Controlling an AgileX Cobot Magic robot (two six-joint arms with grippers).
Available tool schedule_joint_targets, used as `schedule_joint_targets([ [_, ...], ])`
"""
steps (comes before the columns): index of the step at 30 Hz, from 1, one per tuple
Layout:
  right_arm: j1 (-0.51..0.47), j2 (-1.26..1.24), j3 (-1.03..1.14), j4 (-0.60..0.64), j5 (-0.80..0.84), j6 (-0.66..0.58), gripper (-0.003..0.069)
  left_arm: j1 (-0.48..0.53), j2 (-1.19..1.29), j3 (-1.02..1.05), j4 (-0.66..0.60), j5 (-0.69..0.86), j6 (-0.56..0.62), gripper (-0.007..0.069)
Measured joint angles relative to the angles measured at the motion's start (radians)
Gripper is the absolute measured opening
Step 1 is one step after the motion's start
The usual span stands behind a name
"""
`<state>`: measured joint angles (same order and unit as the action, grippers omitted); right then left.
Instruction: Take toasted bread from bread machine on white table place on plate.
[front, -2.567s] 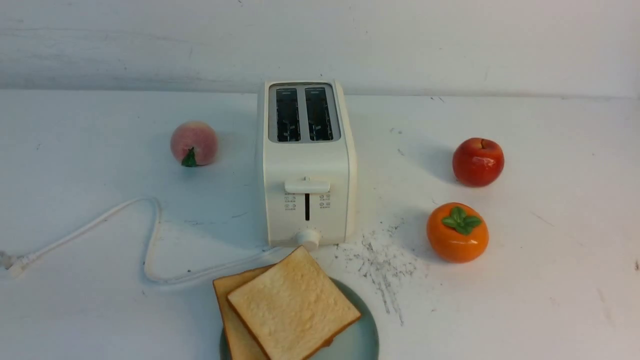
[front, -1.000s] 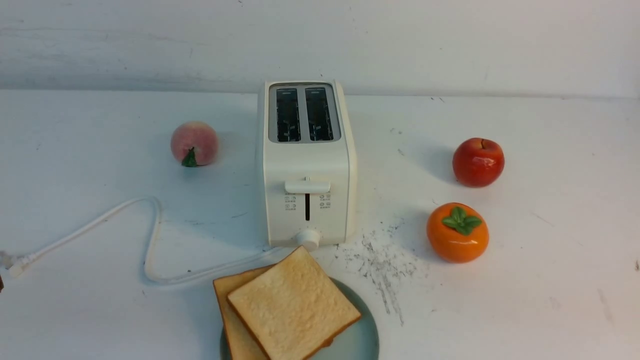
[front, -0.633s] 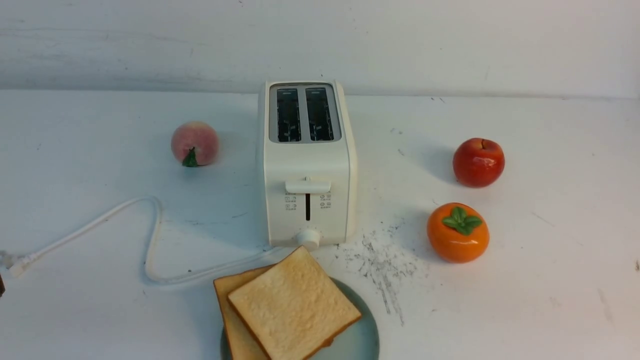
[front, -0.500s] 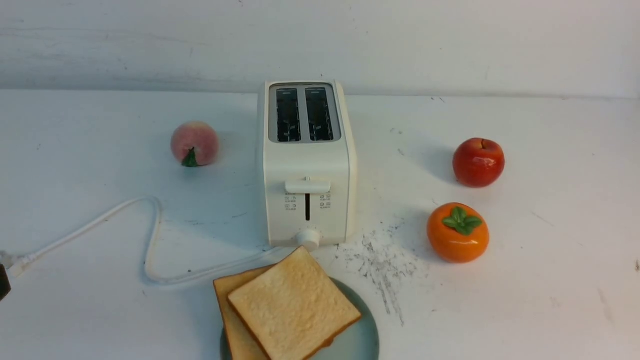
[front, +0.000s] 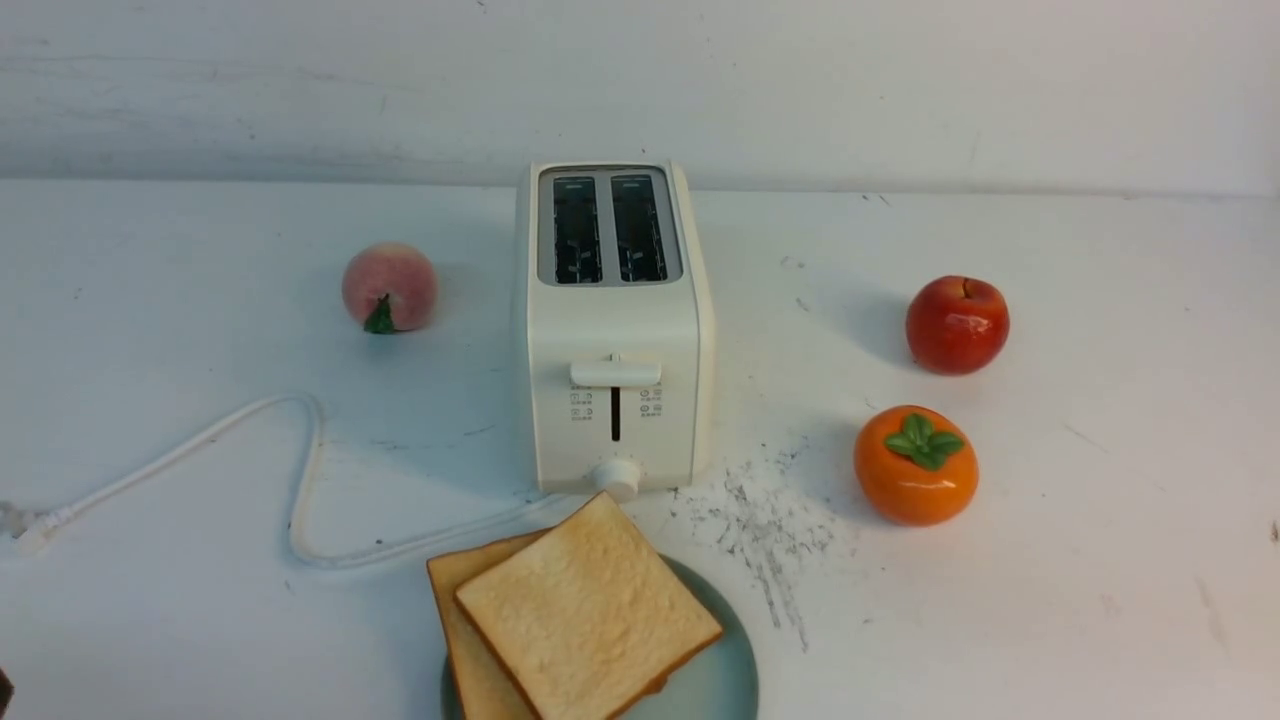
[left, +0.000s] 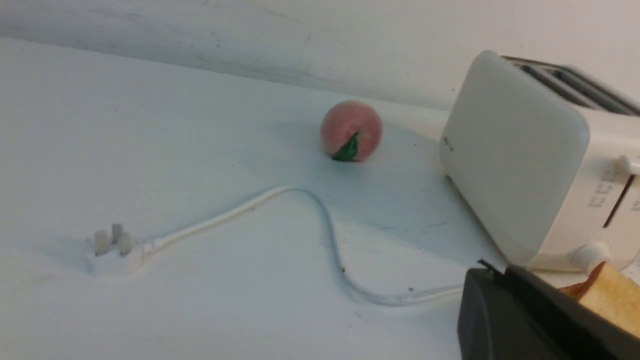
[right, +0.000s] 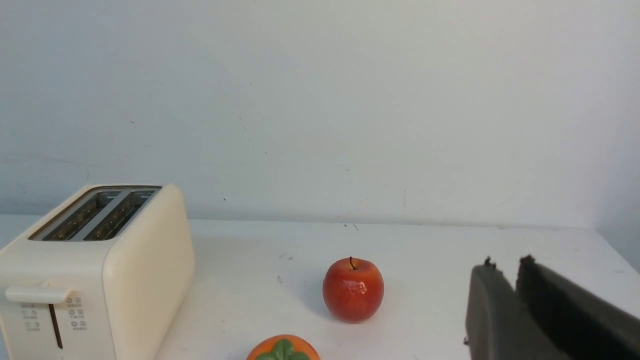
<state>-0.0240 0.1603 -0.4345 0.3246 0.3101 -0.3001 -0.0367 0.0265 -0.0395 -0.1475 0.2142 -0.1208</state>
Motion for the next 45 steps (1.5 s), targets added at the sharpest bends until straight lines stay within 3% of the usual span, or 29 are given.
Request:
schedule_joint_targets([
  [9, 0.0, 0.0, 0.001, 0.0, 0.0, 0.0, 0.0091, 0.003, -0.037, 0.07, 0.021, 0.171, 0.003, 0.0024],
  [45, 0.0, -0.001, 0.005, -0.004, 0.003, 0.0, 0.0131, -0.007, -0.037, 0.07, 0.023, 0.173, 0.003, 0.0057],
])
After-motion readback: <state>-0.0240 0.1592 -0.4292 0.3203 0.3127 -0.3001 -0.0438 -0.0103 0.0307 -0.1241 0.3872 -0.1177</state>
